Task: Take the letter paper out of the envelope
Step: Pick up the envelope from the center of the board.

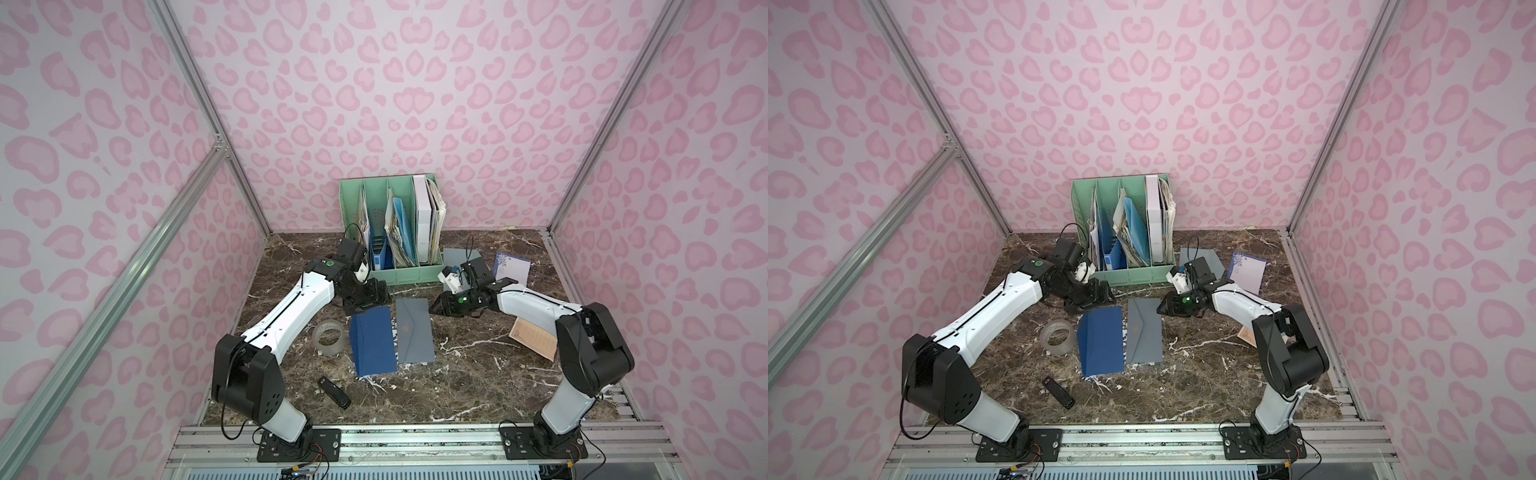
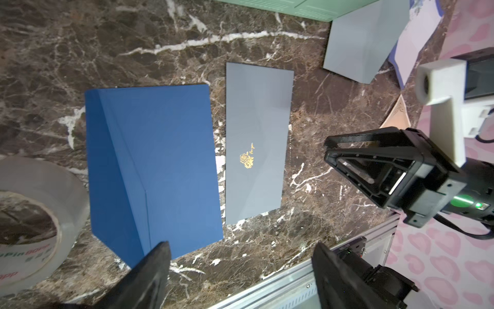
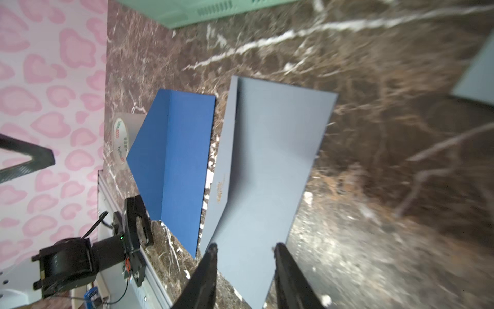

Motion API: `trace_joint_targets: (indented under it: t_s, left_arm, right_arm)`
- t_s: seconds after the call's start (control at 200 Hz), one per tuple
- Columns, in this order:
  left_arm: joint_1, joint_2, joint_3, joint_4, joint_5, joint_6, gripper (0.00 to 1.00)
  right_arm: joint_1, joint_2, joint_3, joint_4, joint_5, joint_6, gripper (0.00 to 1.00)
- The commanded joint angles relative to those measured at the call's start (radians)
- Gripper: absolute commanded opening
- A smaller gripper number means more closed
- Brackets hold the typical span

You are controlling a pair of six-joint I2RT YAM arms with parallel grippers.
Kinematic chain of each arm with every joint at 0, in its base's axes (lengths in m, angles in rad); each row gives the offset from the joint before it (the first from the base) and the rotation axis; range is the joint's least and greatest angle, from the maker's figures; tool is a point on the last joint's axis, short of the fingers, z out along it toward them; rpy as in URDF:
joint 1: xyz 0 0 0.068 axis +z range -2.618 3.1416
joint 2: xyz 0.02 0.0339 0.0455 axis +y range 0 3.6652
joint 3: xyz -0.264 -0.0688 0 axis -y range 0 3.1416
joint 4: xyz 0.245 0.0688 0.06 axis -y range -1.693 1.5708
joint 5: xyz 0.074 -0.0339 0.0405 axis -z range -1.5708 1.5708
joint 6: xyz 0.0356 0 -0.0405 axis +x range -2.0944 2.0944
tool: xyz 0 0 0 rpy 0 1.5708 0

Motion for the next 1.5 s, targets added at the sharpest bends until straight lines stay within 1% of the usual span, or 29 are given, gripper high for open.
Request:
trace_joint_targets:
  t_s: [0.0, 0.115, 0.285, 0.425, 0.515, 0.625, 0.856, 0.951, 1.126, 1.171, 1.246, 1.281, 1.336, 1.426, 1.496]
  left_arm:
    - [0.000, -0.029, -0.012, -0.021, -0.025, -0.013, 0.84]
    - [0.000, -0.049, -0.029, -0.034, -0.025, -0.016, 0.84]
    - [0.000, -0.078, -0.059, -0.049, -0.028, -0.004, 0.84]
    - [0.000, -0.093, -0.071, -0.048, -0.030, 0.000, 0.84]
    - [0.000, -0.097, -0.069, -0.050, -0.030, 0.002, 0.84]
    - [0.000, -0.106, -0.064, -0.049, -0.024, 0.004, 0.84]
    - [0.000, -0.110, -0.063, -0.047, -0.011, 0.009, 0.84]
    - [0.000, -0.103, -0.066, -0.045, -0.004, 0.004, 0.84]
    - [-0.003, -0.094, -0.062, -0.037, 0.021, 0.003, 0.84]
    - [-0.003, -0.095, -0.060, -0.037, 0.019, 0.001, 0.84]
    - [-0.003, -0.095, -0.055, -0.038, 0.021, 0.002, 0.84]
    - [-0.003, -0.092, -0.053, -0.040, 0.023, 0.001, 0.84]
    - [-0.004, -0.088, -0.047, -0.040, 0.032, 0.001, 0.84]
    - [-0.010, -0.078, -0.033, -0.042, 0.038, -0.002, 0.84]
    - [-0.012, -0.076, -0.019, -0.046, 0.038, -0.009, 0.84]
  right_arm:
    - [0.039, 0.049, 0.025, 0.072, -0.120, 0.013, 0.40]
    - [0.046, 0.111, 0.037, 0.085, -0.132, 0.002, 0.42]
    - [0.066, 0.190, 0.096, 0.039, -0.135, -0.025, 0.42]
    - [0.098, 0.229, 0.129, 0.039, -0.136, -0.011, 0.40]
    - [0.116, 0.265, 0.156, 0.017, -0.117, -0.010, 0.36]
    - [0.112, 0.257, 0.138, 0.048, -0.083, 0.012, 0.35]
    - [0.106, 0.274, 0.127, 0.102, -0.132, 0.037, 0.34]
    - [0.117, 0.288, 0.149, 0.106, -0.135, 0.040, 0.33]
    - [0.140, 0.318, 0.193, 0.074, -0.106, 0.033, 0.26]
    - [0.141, 0.321, 0.197, 0.066, -0.094, 0.031, 0.20]
    - [0.141, 0.324, 0.202, 0.056, -0.075, 0.026, 0.08]
    - [0.142, 0.324, 0.203, 0.049, -0.071, 0.022, 0.04]
    - [0.142, 0.327, 0.208, 0.039, -0.070, 0.014, 0.00]
    - [0.142, 0.314, 0.217, 0.012, -0.053, -0.010, 0.00]
    - [0.141, 0.277, 0.219, -0.013, -0.028, -0.041, 0.00]
